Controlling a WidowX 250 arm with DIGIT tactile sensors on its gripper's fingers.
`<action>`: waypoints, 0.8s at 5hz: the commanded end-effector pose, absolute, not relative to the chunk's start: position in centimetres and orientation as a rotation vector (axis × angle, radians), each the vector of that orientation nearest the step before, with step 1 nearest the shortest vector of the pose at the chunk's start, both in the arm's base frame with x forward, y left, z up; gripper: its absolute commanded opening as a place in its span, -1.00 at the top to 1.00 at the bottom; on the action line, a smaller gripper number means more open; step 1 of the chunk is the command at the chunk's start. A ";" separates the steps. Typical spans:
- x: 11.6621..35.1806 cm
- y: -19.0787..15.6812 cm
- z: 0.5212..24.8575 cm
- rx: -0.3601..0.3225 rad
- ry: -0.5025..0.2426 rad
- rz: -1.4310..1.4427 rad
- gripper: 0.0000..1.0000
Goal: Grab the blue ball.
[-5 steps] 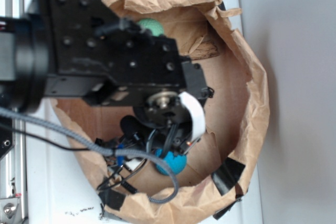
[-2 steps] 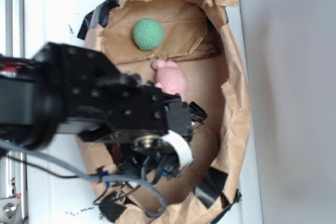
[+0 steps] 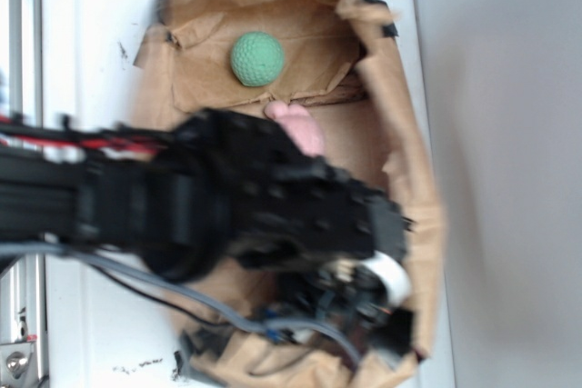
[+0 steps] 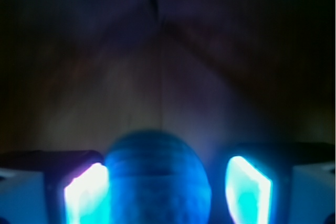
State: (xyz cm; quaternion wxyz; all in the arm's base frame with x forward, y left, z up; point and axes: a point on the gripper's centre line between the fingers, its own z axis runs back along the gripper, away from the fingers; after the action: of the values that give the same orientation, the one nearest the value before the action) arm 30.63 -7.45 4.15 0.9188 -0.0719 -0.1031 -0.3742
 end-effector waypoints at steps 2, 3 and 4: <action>32.1 -4.9 14.1 -0.219 -0.217 -0.680 1.00; 31.3 -3.1 15.7 -0.183 -0.205 -0.615 1.00; 30.1 -0.7 17.1 -0.040 -0.148 -0.386 1.00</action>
State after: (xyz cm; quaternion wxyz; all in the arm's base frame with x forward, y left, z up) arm 29.58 -0.88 14.36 0.9783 -0.0340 -0.0275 -0.2027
